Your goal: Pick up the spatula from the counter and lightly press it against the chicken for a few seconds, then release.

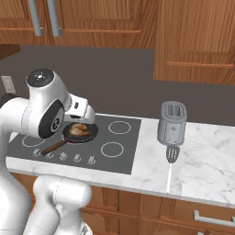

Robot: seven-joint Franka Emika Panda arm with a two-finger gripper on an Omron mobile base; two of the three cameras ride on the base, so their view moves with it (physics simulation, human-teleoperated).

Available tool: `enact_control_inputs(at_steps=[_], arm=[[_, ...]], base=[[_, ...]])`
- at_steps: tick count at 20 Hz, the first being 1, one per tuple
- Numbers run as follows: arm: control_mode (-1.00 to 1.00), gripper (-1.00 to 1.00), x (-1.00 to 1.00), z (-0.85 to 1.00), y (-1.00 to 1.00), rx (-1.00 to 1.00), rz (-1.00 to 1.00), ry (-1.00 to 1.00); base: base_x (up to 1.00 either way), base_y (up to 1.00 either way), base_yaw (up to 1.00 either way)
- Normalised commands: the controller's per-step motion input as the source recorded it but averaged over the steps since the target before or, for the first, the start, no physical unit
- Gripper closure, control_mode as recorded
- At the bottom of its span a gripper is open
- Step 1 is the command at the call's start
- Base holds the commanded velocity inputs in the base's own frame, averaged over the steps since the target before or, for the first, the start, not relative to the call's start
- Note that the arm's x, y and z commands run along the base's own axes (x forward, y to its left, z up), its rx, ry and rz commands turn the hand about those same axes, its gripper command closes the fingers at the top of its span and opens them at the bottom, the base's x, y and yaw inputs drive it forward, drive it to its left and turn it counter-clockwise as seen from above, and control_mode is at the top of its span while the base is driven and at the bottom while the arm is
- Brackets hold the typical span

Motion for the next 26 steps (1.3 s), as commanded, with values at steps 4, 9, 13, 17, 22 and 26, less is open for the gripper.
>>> enact_control_inputs(at_steps=[4,9,13,17,22,26], arm=[[-1.0,-1.0,-0.46,0.0,-0.16,0.0,0.0,-0.02],[-1.0,-1.0,-0.39,0.0,-0.22,0.0,0.0,0.0],[-1.0,-1.0,-0.31,0.0,-0.2,0.0,0.0,0.02],[-1.0,-1.0,-0.18,0.0,-0.13,0.0,0.0,0.0],[-1.0,-1.0,-0.16,0.0,-0.11,-0.01,0.0,0.01],[-1.0,-1.0,-0.16,0.0,-0.25,-0.08,0.02,0.1]], base=[[0.0,0.0,0.0],[0.0,0.0,0.0],[0.0,0.0,0.0],[0.0,0.0,0.0],[0.0,0.0,0.0],[0.0,0.0,0.0]])
